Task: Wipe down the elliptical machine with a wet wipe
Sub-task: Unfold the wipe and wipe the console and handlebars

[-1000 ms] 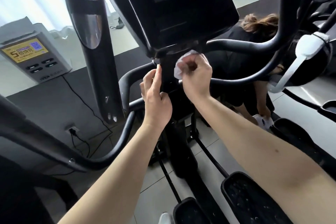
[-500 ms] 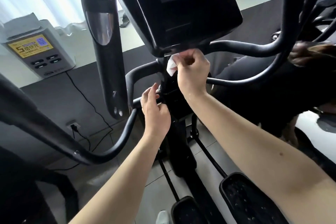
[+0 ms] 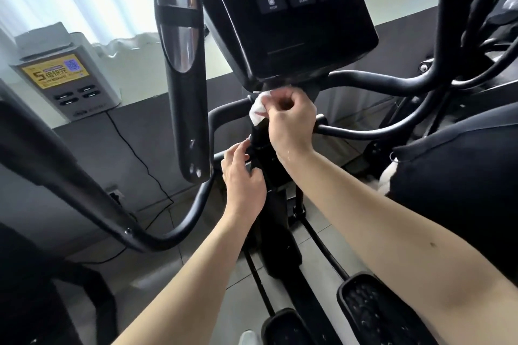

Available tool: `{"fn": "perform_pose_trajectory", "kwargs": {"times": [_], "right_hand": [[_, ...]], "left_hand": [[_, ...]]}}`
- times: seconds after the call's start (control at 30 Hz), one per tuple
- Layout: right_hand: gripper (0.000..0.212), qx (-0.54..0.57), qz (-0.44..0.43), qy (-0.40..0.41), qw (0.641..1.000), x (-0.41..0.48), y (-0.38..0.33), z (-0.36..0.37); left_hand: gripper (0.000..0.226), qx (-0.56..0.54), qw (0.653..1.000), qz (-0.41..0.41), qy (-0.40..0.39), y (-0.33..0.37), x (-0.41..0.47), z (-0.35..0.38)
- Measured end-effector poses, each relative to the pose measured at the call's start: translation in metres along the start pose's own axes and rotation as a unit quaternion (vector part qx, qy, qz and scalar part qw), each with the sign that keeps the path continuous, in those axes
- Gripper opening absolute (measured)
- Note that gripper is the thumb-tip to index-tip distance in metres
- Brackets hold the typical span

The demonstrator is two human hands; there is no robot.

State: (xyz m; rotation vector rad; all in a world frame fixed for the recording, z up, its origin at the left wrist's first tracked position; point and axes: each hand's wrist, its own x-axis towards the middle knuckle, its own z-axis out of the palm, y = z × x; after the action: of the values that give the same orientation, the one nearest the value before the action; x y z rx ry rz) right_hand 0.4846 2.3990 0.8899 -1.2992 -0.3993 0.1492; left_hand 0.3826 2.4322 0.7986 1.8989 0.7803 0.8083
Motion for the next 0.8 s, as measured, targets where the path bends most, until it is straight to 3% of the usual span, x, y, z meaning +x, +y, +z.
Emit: {"fn": "perform_pose_trajectory", "kwargs": {"times": [0.13, 0.27, 0.4, 0.5, 0.63, 0.8], "right_hand": [[0.006, -0.079, -0.006, 0.025, 0.997, -0.006, 0.016, 0.003], [0.016, -0.093, 0.102, 0.003, 0.99, -0.01, 0.047, 0.004], [0.013, -0.051, 0.166, 0.006, 0.985, -0.006, 0.044, 0.0], [0.019, -0.021, 0.131, 0.016, 0.991, 0.008, 0.034, -0.006], [0.036, 0.036, 0.055, 0.104, 0.992, 0.046, 0.02, -0.032], [0.02, -0.039, 0.12, 0.141, 0.982, 0.067, 0.037, -0.054]], "left_hand": [[0.07, 0.006, 1.0, 0.0, -0.003, -0.006, -0.002, -0.001], [0.069, 0.022, 1.0, -0.02, -0.001, -0.014, -0.002, -0.006], [0.068, 0.026, 0.999, -0.025, 0.001, -0.01, -0.003, -0.01], [0.066, 0.018, 1.0, -0.018, 0.009, -0.007, 0.0, -0.013], [0.061, 0.002, 1.0, -0.02, 0.001, -0.004, 0.002, -0.012], [0.057, 0.005, 1.0, -0.014, -0.012, -0.003, 0.003, -0.002]]}}
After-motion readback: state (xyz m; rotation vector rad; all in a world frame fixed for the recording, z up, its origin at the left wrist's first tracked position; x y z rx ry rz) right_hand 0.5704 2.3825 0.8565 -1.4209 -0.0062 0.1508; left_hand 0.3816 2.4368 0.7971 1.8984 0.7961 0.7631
